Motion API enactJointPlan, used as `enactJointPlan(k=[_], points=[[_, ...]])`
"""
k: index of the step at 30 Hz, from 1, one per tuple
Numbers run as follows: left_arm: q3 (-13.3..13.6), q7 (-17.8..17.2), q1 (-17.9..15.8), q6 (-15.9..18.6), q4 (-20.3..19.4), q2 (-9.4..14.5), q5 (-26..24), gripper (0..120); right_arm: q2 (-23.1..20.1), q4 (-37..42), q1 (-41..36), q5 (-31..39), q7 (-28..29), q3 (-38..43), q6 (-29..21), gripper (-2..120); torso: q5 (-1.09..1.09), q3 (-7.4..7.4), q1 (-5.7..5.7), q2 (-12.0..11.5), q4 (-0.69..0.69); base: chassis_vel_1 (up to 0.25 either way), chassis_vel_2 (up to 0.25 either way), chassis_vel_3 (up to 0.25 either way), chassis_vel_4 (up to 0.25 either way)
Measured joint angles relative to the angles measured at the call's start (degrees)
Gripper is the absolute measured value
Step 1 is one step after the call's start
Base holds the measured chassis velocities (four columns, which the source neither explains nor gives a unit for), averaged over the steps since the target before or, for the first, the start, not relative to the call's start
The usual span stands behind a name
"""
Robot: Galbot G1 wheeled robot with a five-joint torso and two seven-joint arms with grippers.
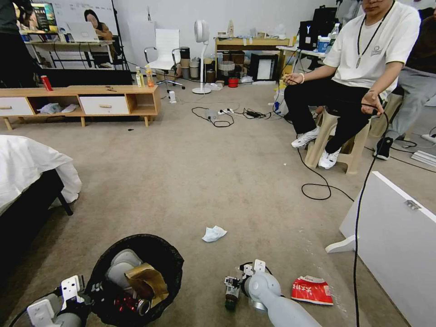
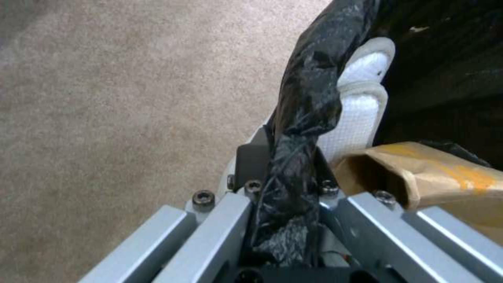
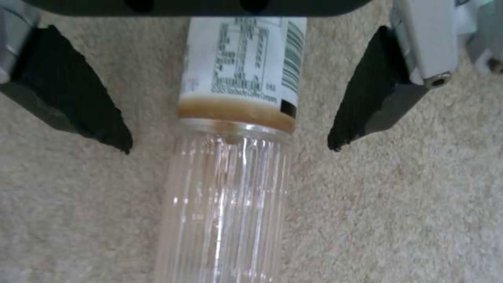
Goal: Pick up the trash bin and place the garbage on the floor into it.
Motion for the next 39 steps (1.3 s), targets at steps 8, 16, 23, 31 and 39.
enactJointPlan(k=[8,16,23,31,39], points=[[0.0,0.0,0.1,-0.2,-0.1,-0.1,0.0,2,0.7,-1.2,0.2,-2.0,-0.8,-0.7,0.5,69,-0.04,-0.01,0.0,0.0,-0.05,0.0,0.0,0.0,0.0],[0.2,0.1,-0.1,-0.2,0.0,-0.1,0.0,2,0.3,0.3,-1.0,-2.6,-0.9,-1.1,0.6,44,0.01,-0.01,0.0,0.0,0.01,0.0,0.0,0.0,0.0],[0.4,0.1,0.0,-0.2,0.1,-0.1,0.0,2,0.0,0.7,-1.4,-3.4,-1.2,-1.7,0.9,28,-0.01,-0.02,-0.01,0.0,-0.02,0.0,0.0,0.0,0.0],[0.4,0.0,0.0,-0.1,0.0,0.0,-0.2,2,-2.0,5.5,-3.4,-3.4,-0.9,-2.0,1.4,27,0.05,0.04,0.0,0.0,0.03,0.0,0.0,0.0,0.0],[0.8,-0.3,-0.3,0.3,-0.5,0.1,-0.8,2,-8.5,22.2,-5.4,-1.4,0.9,0.7,6.0,27,0.02,0.01,0.0,0.0,0.0,0.0,0.0,0.0,0.0]])
